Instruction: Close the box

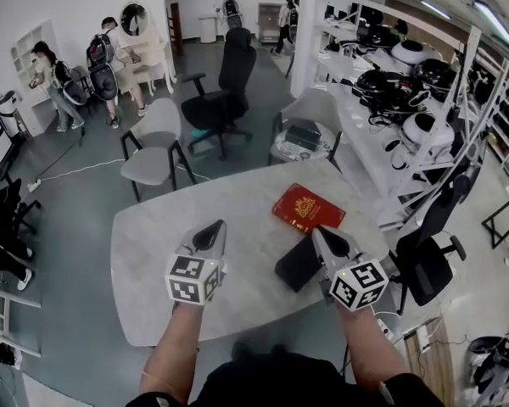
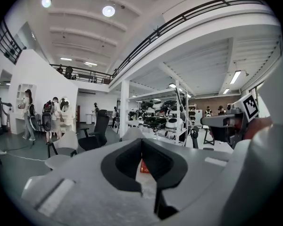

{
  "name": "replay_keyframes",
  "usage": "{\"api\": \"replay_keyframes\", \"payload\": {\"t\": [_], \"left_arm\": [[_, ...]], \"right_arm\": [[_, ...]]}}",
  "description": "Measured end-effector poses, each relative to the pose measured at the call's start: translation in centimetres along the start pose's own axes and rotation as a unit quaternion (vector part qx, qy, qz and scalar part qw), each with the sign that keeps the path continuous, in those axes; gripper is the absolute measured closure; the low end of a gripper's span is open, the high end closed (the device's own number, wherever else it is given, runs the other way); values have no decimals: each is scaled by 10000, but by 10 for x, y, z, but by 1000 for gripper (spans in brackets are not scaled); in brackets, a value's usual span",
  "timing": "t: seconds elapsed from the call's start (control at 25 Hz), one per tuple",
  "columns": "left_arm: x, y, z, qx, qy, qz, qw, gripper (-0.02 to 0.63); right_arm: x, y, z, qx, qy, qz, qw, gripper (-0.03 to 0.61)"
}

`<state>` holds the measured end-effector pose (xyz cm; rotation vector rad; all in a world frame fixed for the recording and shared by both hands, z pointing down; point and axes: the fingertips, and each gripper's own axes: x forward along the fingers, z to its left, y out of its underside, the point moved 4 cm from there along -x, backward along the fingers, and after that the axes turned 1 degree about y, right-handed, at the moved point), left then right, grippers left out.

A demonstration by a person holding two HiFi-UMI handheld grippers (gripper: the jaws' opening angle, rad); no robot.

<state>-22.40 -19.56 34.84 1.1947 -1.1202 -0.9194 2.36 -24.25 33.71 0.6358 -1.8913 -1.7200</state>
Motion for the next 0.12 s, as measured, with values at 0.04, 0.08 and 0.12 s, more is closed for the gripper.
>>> {"api": "replay_keyframes", "payload": {"t": [0.04, 0.08, 0.12], "left_arm": [[-1, 0, 0, 5, -5, 11, 10000, 603], [-2, 0, 0, 9, -9, 22, 10000, 603], [-3, 1, 0, 13, -12, 34, 10000, 603]], "right_arm": [[0, 0, 2, 6, -21, -1, 10000, 578], [1, -1, 3, 8, -42, 2, 10000, 578], [1, -1, 5, 9, -64, 6, 10000, 578]]}}
